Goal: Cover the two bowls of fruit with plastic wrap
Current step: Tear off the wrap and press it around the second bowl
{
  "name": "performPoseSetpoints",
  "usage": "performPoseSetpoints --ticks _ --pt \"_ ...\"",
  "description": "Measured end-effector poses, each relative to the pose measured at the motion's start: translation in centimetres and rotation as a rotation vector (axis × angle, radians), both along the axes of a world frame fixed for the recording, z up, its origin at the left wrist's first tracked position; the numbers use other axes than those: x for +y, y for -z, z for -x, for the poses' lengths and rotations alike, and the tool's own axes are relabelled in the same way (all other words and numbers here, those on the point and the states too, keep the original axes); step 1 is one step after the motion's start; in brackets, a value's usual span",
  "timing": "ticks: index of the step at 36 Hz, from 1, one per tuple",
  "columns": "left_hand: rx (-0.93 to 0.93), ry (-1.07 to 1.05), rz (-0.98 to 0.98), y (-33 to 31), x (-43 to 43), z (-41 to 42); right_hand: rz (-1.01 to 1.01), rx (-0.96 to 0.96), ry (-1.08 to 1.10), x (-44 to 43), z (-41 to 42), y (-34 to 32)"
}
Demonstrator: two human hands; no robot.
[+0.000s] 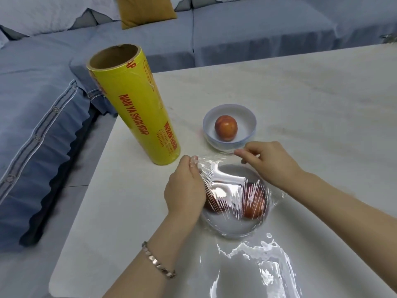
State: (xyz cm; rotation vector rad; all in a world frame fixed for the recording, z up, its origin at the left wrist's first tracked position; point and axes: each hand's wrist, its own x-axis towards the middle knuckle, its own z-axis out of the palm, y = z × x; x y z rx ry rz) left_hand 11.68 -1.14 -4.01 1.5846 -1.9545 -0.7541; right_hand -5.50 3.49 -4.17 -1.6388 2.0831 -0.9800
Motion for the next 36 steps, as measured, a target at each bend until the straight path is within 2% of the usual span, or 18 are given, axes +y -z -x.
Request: performPoseSetpoints --ticks 4,11,22,27,31,33,36 --pt "-0.008 -0.015 0.01 0.5 -0.3 0.2 0.006 0.097 0.033 0.2 -0.2 0.5" --pt "0.093 -0.126 0.037 1.6 -0.4 0.5 0.004 0.125 0.108 -0.5 -0.5 0.9" --pt "0.173 -0.201 -0.023 1.9 -0.7 1.2 -0.062 -0.038 0.204 -0.9 -0.4 2.3" --pt "0.306 -0.292 -0.283 2.7 -1.8 0.9 -0.186 -0.193 0.245 -1.0 0.1 2.8" --pt "0.372 -0.393 -0.69 3.1 -2.3 0.5 -0.371 -0.423 0.287 -1.0 0.3 3.0" --pt "0.437 -0.363 -0.925 3.6 -2.5 0.1 -0.439 -0.485 0.321 -0.9 0.2 2.8" --pt "0.486 -0.222 -1.109 4.3 -2.8 -0.9 -0.496 -0.528 0.36 -0.4 0.0 2.5"
